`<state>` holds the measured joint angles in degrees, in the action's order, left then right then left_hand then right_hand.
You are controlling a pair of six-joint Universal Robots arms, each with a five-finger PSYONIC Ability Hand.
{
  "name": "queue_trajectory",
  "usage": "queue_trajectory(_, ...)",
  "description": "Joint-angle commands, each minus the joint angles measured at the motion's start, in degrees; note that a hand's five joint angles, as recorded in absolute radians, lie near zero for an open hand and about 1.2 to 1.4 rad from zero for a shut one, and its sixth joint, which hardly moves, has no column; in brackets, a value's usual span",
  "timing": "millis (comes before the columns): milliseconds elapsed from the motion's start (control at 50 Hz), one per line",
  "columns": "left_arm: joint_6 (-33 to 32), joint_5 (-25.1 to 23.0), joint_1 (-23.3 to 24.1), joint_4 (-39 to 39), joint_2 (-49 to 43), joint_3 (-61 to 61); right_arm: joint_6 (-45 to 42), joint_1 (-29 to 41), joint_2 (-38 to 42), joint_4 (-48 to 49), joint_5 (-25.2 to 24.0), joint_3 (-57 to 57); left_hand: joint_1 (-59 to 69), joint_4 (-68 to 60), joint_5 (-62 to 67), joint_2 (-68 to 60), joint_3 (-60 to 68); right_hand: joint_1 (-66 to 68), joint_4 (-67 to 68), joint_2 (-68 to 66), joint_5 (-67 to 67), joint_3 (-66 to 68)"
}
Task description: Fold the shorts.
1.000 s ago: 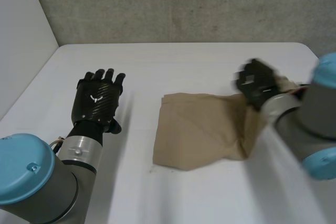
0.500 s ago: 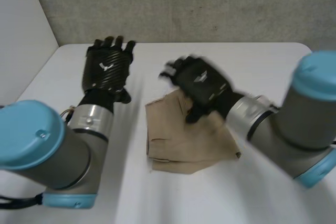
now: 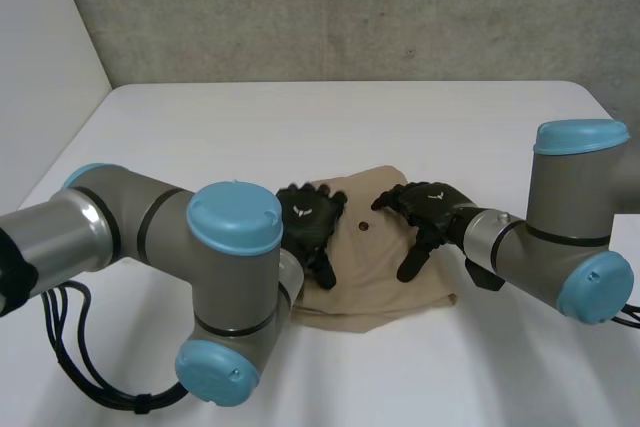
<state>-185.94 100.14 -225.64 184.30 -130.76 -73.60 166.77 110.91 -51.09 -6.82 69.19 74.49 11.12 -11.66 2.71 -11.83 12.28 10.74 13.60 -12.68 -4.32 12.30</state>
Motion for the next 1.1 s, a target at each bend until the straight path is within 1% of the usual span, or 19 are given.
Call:
queue_trajectory(20,-0.12,0.14,-1.2,-4.56,-0.03,0.03,-5.66,0.1,-0.06,-0.38,3.49,-0.84,1.11,-0.58,-0.47,-0.4,-0.04,-0.74,-3.6,2.68,4.32,-2.3)
queue_trajectory(140,-0.21,0.05,-1.2,-4.74,4.01,0.03,-6.9,0.36,-4.45,-0.47,5.6,-0.84,0.94,-0.41,-0.64,-0.23,-0.21,-0.74,-3.6,2.68,4.32,-2.3)
queue_trajectory(280,-0.48,-0.39,-2.25,-4.91,16.49,-0.14,-5.58,0.62,-15.17,0.14,7.97,-1.72,0.27,0.27,-1.31,0.44,-0.89,-0.74,-3.6,2.68,4.32,-2.3)
queue_trajectory(300,-0.56,-0.39,-2.78,-4.91,18.15,-0.06,-4.79,0.63,-16.23,0.23,8.67,-2.07,0.27,0.27,-1.31,0.44,-0.89,-0.74,-3.6,2.68,4.32,-2.3)
queue_trajectory(360,-0.91,-0.65,-5.94,-5.79,25.62,0.56,-1.02,0.71,-21.93,-0.2,14.72,-5.4,0.6,-0.07,-0.98,0.11,-0.55,-0.74,-3.6,2.68,4.32,-2.3)
queue_trajectory(380,-0.92,-0.74,-6.99,-6.66,27.47,0.73,-0.66,0.71,-23.0,-0.47,16.31,-6.11,0.77,-0.24,-0.81,-0.06,-0.38,-0.74,-3.6,2.68,4.32,-2.3)
queue_trajectory(400,-1.09,-0.83,-9.18,-9.8,30.97,1.78,-0.13,0.28,-25.09,-1.78,20.67,-7.94,0.77,-0.24,-0.81,-0.06,-0.38,-0.74,-3.6,2.68,4.32,-2.3)
queue_trajectory(460,-0.92,-0.65,-12.79,-16.93,34.42,5.38,-0.39,0.1,-25.99,-4.94,25.19,-10.06,0.27,0.26,-1.31,0.44,-0.88,-0.74,-3.6,2.68,4.32,-2.3)
queue_trajectory(480,-0.57,-0.74,-14.98,-21.91,35.48,7.4,-0.48,0.18,-25.73,-7.48,27.38,-11.46,-0.06,0.6,-1.65,0.77,-1.22,-0.74,-3.6,2.68,4.32,-2.3)
queue_trajectory(520,-0.3,-0.91,-16.75,-26.25,35.66,8.55,-0.57,0.19,-25.9,-9.78,27.93,-12.35,-0.57,1.11,-2.15,1.28,-1.72,-0.74,-3.6,2.68,4.32,-2.3)
queue_trajectory(560,-0.13,-1.26,-18.33,-28.72,36.27,9.08,-0.48,0.27,-26.08,-11.89,27.66,-12.71,-0.91,1.44,-2.49,1.62,-2.06,-0.74,-3.6,2.68,4.32,-2.3)
queue_trajectory(640,-0.12,-1.7,-19.39,-28.47,37.33,8.47,-0.57,0.36,-25.99,-12.86,27.14,-12.79,-1.08,1.61,-2.66,1.79,-2.23,-0.74,-3.6,2.68,4.32,-2.3)
queue_trajectory(780,-0.12,-2.85,-18.69,-28.47,37.77,7.5,-0.57,0.36,-25.99,-12.34,26.87,-12.8,-1.12,1.66,-2.71,1.83,-2.28,-0.74,-3.6,2.68,4.32,-2.3)
queue_trajectory(840,0.05,-2.94,-18.78,-28.38,37.77,7.42,-0.66,0.36,-25.99,-11.9,25.56,-12.36,-1.12,1.66,-2.71,1.83,-2.28,-0.74,-3.6,2.68,4.32,-2.3)
queue_trajectory(920,0.31,-2.94,-18.69,-27.16,37.95,6.28,-0.66,0.18,-25.91,-10.67,20.38,-10.52,-1.12,1.66,-2.71,1.83,-2.28,-0.74,-3.6,2.68,4.32,-2.3)
queue_trajectory(940,0.31,-2.85,-18.6,-26.02,38.03,5.32,-0.74,0.36,-25.99,-10.06,17.84,-9.38,-1.12,1.66,-2.71,1.83,-2.28,-0.74,-3.6,2.68,4.32,-2.3)
queue_trajectory(1000,0.31,-2.85,-18.43,-23.73,38.12,4.26,-0.66,0.71,-25.64,-8.91,13.26,-7.53,-1.12,1.66,-2.71,1.83,-2.28,-0.74,-3.6,2.68,4.32,-2.3)
queue_trajectory(1020,0.14,-2.85,-18.25,-22.16,38.12,3.64,-0.66,0.97,-25.47,-8.04,10.46,-5.96,-1.12,1.66,-2.71,1.83,-2.28,-0.74,-3.6,2.68,4.32,-2.3)
queue_trajectory(1100,0.14,-2.76,-17.64,-19.86,38.12,2.67,-0.83,0.98,-21.61,-5.14,4.03,-2.69,-1.12,1.66,-2.71,1.83,-2.28,-0.74,-3.6,2.68,4.32,-2.3)
